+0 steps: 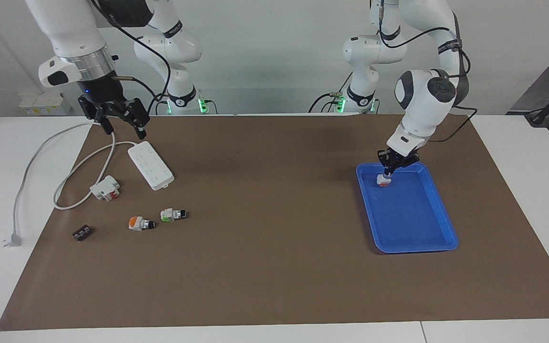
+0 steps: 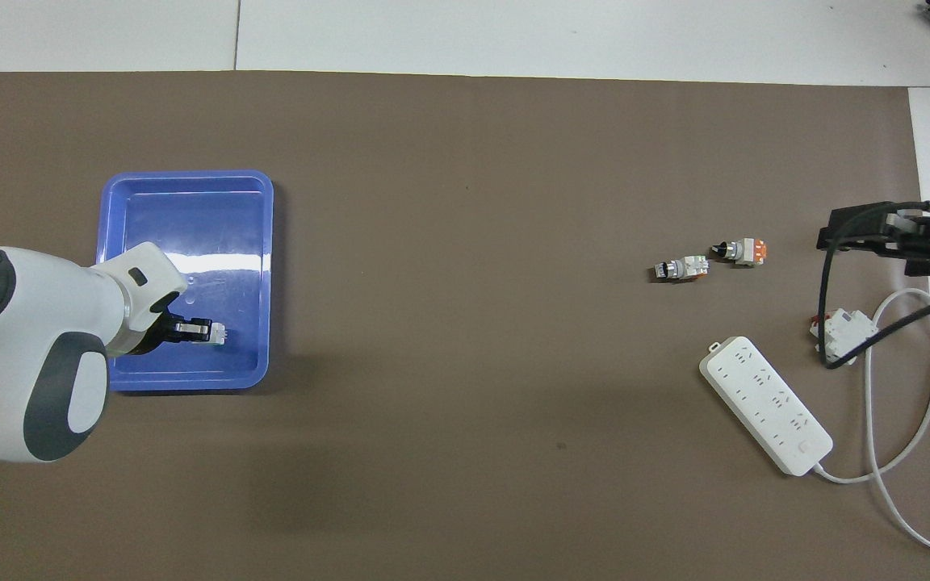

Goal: Turn and place switch with both arms

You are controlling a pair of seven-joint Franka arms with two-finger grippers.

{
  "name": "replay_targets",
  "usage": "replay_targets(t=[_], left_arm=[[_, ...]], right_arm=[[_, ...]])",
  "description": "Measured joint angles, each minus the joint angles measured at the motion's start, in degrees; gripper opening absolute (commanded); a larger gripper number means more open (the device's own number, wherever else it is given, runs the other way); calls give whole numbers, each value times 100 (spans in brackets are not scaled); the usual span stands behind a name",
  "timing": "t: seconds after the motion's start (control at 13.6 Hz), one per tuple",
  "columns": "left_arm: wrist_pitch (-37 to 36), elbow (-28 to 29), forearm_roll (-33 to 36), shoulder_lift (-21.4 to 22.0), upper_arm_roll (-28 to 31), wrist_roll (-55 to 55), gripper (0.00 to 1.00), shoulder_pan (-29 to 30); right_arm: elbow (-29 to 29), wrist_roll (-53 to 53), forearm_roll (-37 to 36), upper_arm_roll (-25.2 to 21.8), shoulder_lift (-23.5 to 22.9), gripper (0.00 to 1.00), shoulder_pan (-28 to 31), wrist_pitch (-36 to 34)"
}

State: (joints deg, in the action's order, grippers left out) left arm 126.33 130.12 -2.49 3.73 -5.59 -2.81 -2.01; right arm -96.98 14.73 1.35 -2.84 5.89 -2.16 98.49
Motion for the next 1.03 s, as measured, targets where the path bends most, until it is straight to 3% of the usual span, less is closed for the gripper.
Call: replay_targets(t=[0.15,0.44,0.51,0.59,0.66,0.81,1.03], left_arm=[[0,-40,1,0,-6,-108,54,0],[-60,-347,4,10,-5,-151,78,0],[-116,-473,4,28,-5,-160,79,0],[-151,-621,6,71,-4,-195,92,0],[-224,-768,8,148,0,-260,99,1],[-536,-1054,14,332,6,-503,99,2],[-1570,-1960,23,422,14,-634,100,3]], right_arm=[[231,-280,-108,-237,-17,99,-97,-332],[291,-358,-130,-280,-87,99,-149,-524],[292,-361,-131,-279,-93,99,-152,-564],[296,-362,-131,-279,-93,99,-161,-655],[305,-362,-131,-278,-93,99,-179,-750],[327,-408,-166,-266,-93,99,-229,-868],[338,-650,-296,-261,-93,99,-271,-872]])
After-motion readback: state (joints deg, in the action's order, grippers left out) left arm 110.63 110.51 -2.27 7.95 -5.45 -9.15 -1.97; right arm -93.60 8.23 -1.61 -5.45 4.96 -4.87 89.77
